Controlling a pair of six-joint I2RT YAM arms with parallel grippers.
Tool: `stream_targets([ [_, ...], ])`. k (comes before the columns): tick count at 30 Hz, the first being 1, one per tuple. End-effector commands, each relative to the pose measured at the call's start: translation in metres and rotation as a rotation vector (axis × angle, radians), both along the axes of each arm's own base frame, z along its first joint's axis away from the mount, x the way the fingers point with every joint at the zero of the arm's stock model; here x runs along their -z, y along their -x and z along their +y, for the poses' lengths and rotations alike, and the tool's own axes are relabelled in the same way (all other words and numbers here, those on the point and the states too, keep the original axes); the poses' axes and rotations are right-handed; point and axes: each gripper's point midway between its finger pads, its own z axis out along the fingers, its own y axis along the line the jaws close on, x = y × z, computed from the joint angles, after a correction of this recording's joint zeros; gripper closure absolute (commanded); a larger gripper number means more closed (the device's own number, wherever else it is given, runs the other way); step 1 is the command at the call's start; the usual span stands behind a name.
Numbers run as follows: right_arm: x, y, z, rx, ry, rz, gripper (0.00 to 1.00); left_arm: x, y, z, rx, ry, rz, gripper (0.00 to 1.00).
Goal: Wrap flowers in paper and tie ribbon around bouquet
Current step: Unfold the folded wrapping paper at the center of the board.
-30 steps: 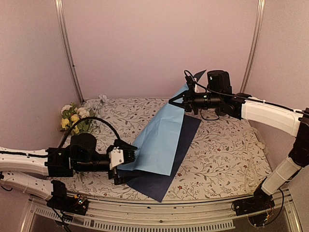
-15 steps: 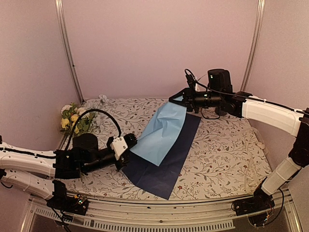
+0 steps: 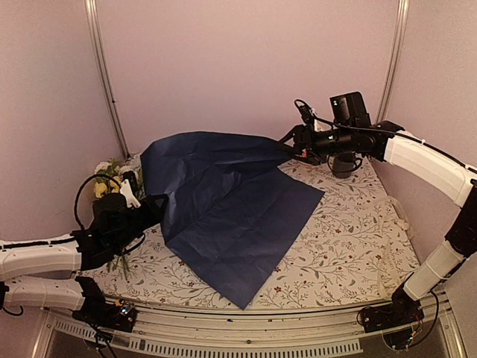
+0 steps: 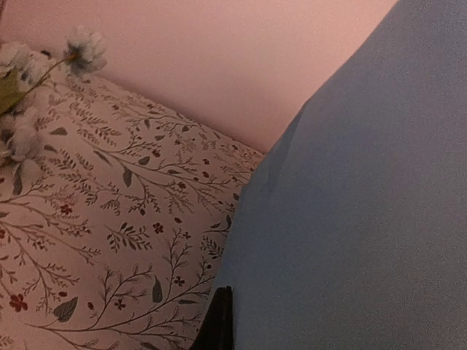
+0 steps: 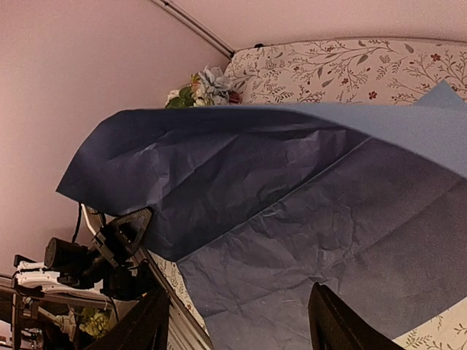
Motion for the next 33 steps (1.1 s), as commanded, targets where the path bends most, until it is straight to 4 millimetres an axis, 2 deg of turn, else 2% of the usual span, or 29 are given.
stream_targets([
  [1, 0.045, 0.006, -0.01, -0.035, 0.159, 0.048, 0.32, 0.065, 0.002, 0.029, -0.135, 0.177, 0.304, 1.0],
  [4, 0.075, 0.003, -0.009, -0.048, 0.203, 0.092, 0.33, 0.09, 0.007, 0.032, -0.135, 0.185, 0.386, 1.0],
  [6, 0.103, -0.003, -0.009, -0.051, 0.256, 0.128, 0.34, 0.101, 0.009, 0.033, -0.143, 0.168, 0.42, 1.0],
  [10, 0.159, -0.017, -0.014, -0.055, 0.357, 0.198, 0.35, 0.109, 0.011, 0.033, -0.13, 0.132, 0.438, 1.0],
  [12, 0.189, -0.029, -0.025, -0.024, 0.443, 0.22, 0.37, 0.111, 0.012, 0.033, -0.124, 0.111, 0.439, 1.0],
  [13, 0.211, -0.033, -0.033, -0.002, 0.508, 0.249, 0.38, 0.11, 0.012, 0.034, -0.122, 0.1, 0.437, 1.0],
  [16, 0.248, -0.036, -0.055, 0.036, 0.651, 0.296, 0.41, 0.113, 0.013, 0.032, -0.09, 0.06, 0.426, 1.0],
  [21, 0.28, -0.022, -0.097, 0.12, 0.823, 0.33, 0.42, 0.126, 0.013, 0.012, 0.035, 0.014, 0.438, 1.0],
  [25, 0.295, -0.002, -0.139, 0.201, 0.945, 0.366, 0.43, 0.131, 0.004, -0.003, 0.099, -0.057, 0.459, 1.0],
  [26, 0.297, 0.004, -0.149, 0.224, 0.962, 0.378, 0.43, 0.131, 0.001, -0.005, 0.103, -0.078, 0.462, 0.96],
  [27, 0.303, 0.014, -0.16, 0.235, 0.98, 0.402, 0.43, 0.131, -0.004, -0.005, 0.101, -0.101, 0.464, 0.75],
  [28, 0.301, 0.016, -0.164, 0.251, 0.972, 0.404, 0.43, 0.13, -0.007, -0.005, 0.095, -0.125, 0.463, 0.39],
  [29, 0.303, 0.024, -0.169, 0.255, 0.97, 0.42, 0.43, 0.128, -0.011, -0.003, 0.088, -0.152, 0.458, 0.21],
  [31, 0.304, 0.031, -0.171, 0.25, 0.957, 0.431, 0.43, 0.123, -0.017, -0.001, 0.085, -0.222, 0.444, 0.07],
  [33, 0.302, 0.035, -0.171, 0.248, 0.949, 0.435, 0.43, 0.117, -0.022, 0.004, 0.07, -0.29, 0.437, 0.01],
])
